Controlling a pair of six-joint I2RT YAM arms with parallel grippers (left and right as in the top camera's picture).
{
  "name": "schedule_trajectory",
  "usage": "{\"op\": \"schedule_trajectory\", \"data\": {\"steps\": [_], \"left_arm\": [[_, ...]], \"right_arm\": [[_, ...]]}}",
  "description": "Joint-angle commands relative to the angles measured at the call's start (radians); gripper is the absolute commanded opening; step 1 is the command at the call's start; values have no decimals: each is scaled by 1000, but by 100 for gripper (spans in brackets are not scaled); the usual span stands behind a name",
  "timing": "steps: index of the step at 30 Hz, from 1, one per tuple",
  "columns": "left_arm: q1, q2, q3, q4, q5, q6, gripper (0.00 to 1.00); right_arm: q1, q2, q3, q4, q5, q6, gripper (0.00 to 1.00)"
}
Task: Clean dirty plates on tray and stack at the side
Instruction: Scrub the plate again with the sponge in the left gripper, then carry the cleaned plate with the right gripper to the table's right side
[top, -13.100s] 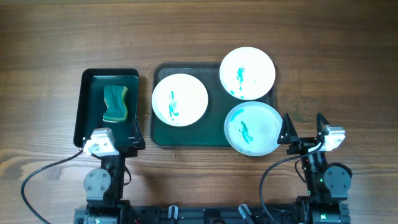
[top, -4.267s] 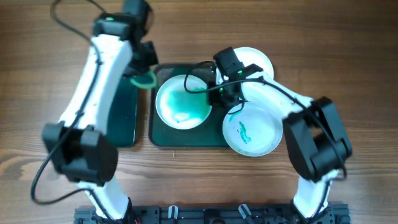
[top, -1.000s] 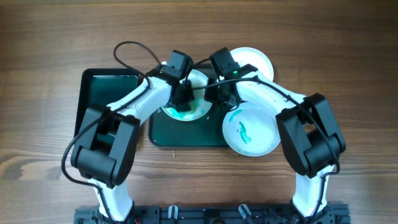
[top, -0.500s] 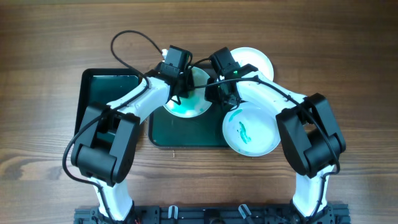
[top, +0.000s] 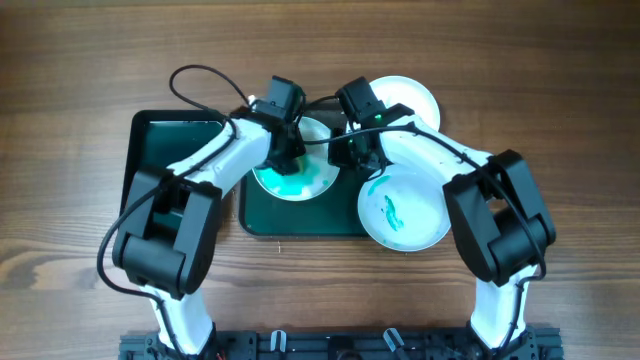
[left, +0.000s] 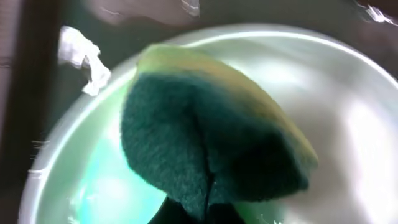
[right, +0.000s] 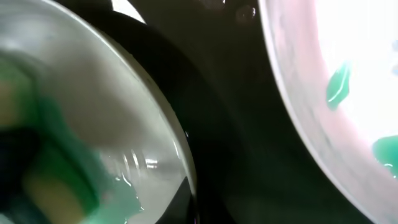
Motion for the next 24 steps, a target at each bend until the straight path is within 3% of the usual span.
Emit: {"op": "schedule_trajectory", "data": {"steps": [1, 3, 8, 10, 15, 24], "left_arm": [[26, -98, 119, -84, 404, 165, 4], [77, -179, 210, -195, 364, 165, 4], [216, -333, 257, -399, 18, 145, 4], [248, -340, 257, -448, -56, 130, 4], [254, -305, 255, -455, -60, 130, 4], [254, -282, 255, -455, -59, 130, 4]], "right_arm": [[-3, 23, -16, -18, -42, -68, 4], [-3, 23, -16, -29, -42, -79, 4], [10, -30, 3, -25, 19, -150, 4], [48, -108, 6, -40, 201, -150, 4], [200, -251, 6, -127, 740, -150, 4], [499, -280, 6, -183, 1536, -150, 4]]}}
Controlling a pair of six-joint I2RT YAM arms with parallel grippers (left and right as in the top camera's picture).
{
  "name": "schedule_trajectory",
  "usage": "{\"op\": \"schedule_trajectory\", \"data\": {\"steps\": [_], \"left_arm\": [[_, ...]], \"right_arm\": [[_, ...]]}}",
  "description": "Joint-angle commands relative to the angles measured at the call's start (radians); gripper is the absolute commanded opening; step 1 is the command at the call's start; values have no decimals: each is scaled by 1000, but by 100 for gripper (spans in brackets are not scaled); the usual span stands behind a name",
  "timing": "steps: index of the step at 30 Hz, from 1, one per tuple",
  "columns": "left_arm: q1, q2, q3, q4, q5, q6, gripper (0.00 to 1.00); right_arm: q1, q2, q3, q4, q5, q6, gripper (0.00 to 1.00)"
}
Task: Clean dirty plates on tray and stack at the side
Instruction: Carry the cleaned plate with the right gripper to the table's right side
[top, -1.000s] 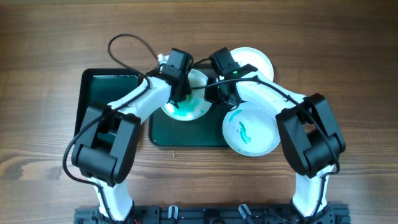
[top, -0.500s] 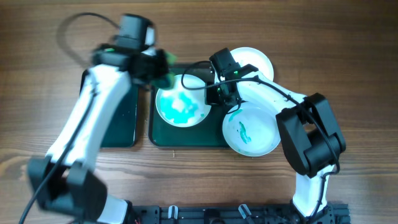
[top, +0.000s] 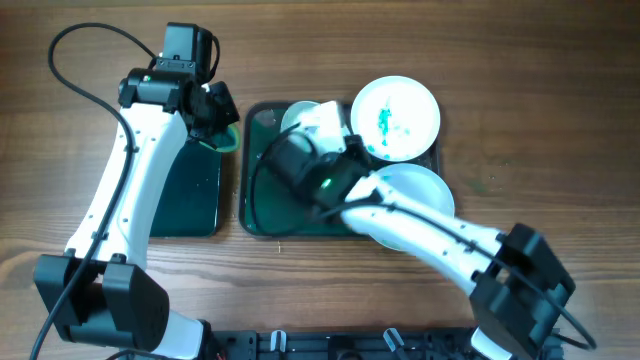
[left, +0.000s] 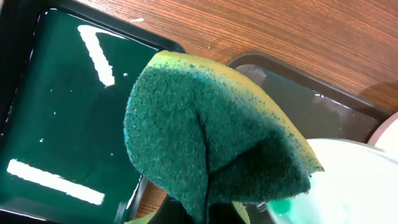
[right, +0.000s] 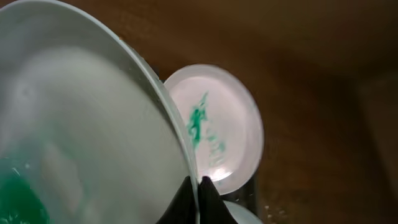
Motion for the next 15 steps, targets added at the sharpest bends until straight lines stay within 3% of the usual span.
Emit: {"op": "schedule_trajectory", "data": {"steps": [1, 4, 11, 13, 15], "left_arm": [[2, 6, -3, 5, -18, -6, 4], [2, 6, -3, 11, -18, -6, 4], [2, 6, -3, 11, -18, -6, 4], [2, 6, -3, 11, -18, -6, 4], [2, 6, -3, 11, -18, -7, 4]], "right_arm": [[80, -23, 7, -2, 418, -1, 4], [134, -23, 7, 4, 552, -29, 4], [148, -24, 7, 24, 539, -54, 4], [140, -24, 7, 24, 455, -51, 4], [105, -24, 6, 19, 197, -40, 4]]}}
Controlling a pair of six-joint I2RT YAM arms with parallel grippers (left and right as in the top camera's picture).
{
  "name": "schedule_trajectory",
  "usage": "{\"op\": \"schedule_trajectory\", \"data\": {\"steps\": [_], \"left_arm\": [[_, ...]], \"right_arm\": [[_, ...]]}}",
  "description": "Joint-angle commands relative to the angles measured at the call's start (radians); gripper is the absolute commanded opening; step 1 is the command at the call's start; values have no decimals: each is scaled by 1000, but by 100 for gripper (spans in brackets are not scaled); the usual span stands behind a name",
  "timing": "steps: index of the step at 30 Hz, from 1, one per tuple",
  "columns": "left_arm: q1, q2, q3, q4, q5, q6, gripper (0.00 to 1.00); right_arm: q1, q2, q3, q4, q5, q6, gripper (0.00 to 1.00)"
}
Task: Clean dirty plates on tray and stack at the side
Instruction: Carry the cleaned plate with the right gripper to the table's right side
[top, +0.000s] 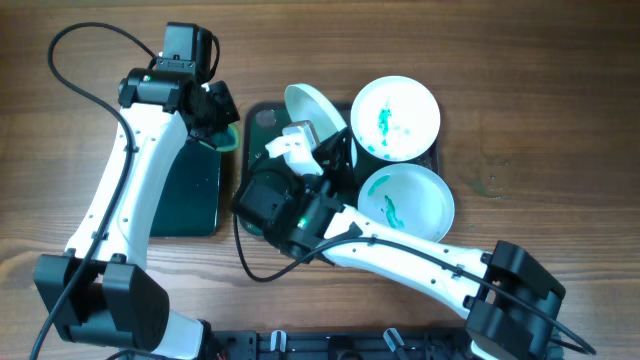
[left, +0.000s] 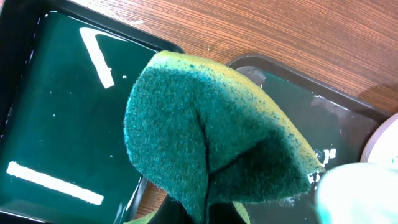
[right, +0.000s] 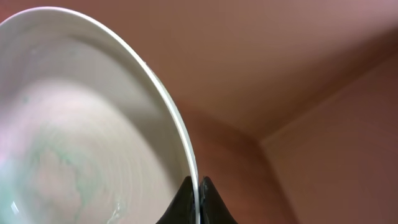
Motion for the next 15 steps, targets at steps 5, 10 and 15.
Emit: {"op": "schedule_trajectory", "data": {"steps": [5, 10, 15], "left_arm": [[-13, 8, -3, 7, 6, -59, 4], [-59, 26, -3, 19, 6, -83, 4], [-109, 71, -3, 33, 9, -86, 4]], "right_arm": [[-245, -111, 7, -24, -789, 151, 4], [-635, -245, 7, -67, -1351, 57, 4], [-1046, -258, -8, -182, -1536, -34, 4]]}}
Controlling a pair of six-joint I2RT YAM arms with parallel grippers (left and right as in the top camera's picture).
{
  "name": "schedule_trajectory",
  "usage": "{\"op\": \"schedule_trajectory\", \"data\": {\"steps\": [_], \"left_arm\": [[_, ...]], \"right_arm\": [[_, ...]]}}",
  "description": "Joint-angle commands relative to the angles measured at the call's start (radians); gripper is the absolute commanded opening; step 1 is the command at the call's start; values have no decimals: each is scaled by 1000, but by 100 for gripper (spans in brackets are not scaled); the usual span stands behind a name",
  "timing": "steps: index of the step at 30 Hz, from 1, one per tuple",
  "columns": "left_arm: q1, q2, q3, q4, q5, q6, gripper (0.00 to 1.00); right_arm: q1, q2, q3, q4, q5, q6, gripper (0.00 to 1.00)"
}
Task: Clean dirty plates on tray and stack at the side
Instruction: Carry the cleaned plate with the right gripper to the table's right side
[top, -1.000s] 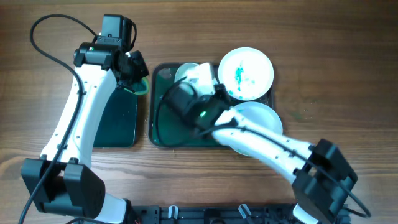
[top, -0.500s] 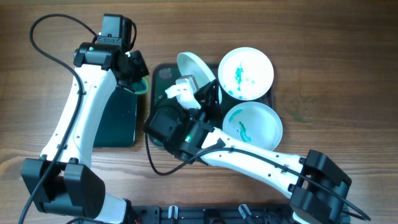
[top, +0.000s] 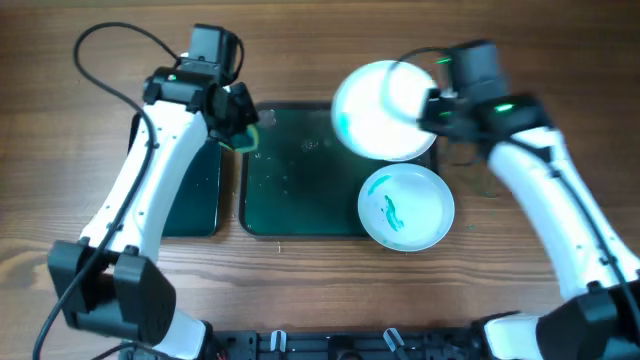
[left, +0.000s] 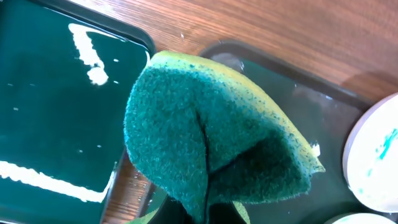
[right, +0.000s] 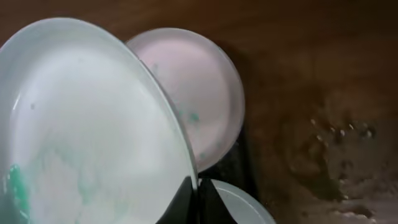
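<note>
My right gripper (right: 194, 186) is shut on the rim of a white plate (right: 93, 137) with faint green smears. In the overhead view that plate (top: 378, 110) is held, blurred, over the back right of the dark centre tray (top: 295, 170). Under it lies a second plate (right: 202, 87) with green specks. A third plate (top: 405, 207) with green streaks sits at the tray's front right. My left gripper (left: 208, 208) is shut on a folded green and yellow sponge (left: 211, 137), above the gap between the two trays (top: 246, 135).
A second dark green tray (top: 195, 195) with water in it lies to the left, partly under my left arm. Wet spots mark the wooden table (top: 470, 175) right of the centre tray. A black cable loops at the back left (top: 110, 45).
My right arm was stretched across the tray with the plate raised over its back left; now it is at the right, holding the plate over the back right plate. The left gripper and sponge shifted slightly right.
First both grippers were at a plate on the centre tray, the sponge on its green-soaped surface. Then the sponge was over the left tray's back corner and my right gripper held that plate tilted. Later the plate was up at the tray's back, and now at the back right.
</note>
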Motion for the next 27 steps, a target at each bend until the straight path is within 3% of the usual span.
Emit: {"op": "schedule_trajectory", "data": {"steps": [1, 6, 10, 14, 15, 16, 17, 18, 19, 25, 27], "left_arm": [[-35, 48, -3, 15, 5, -21, 4], [-61, 64, -3, 32, 5, -21, 4], [-77, 64, -3, 35, 5, -21, 4], [-78, 64, -3, 38, 4, -21, 4], [-78, 64, -3, 38, 4, -21, 4], [-78, 64, -3, 41, 5, -21, 4], [-78, 64, -3, 43, 5, -21, 4], [-78, 64, -3, 47, 4, -21, 4], [-78, 64, -3, 49, 5, -21, 4], [-78, 64, -3, 55, 4, -21, 4], [-78, 64, -3, 57, 5, -21, 4]], "right_arm": [[-231, -11, -23, -50, -185, -83, 4], [-570, -4, -204, 51, -181, -83, 4], [-656, 4, -420, 240, -169, -60, 4], [-658, 4, -492, 346, -136, -59, 4], [-658, 4, -492, 360, -137, -59, 11], [-657, 4, -492, 374, -156, -59, 38], [-657, 4, -491, 373, -202, -60, 47], [-657, 4, -483, 344, -267, -64, 56], [-657, 3, -462, 285, -334, -94, 57], [-563, -74, -410, -110, -466, -273, 57], [-503, -75, -414, -153, -453, -299, 57]]}}
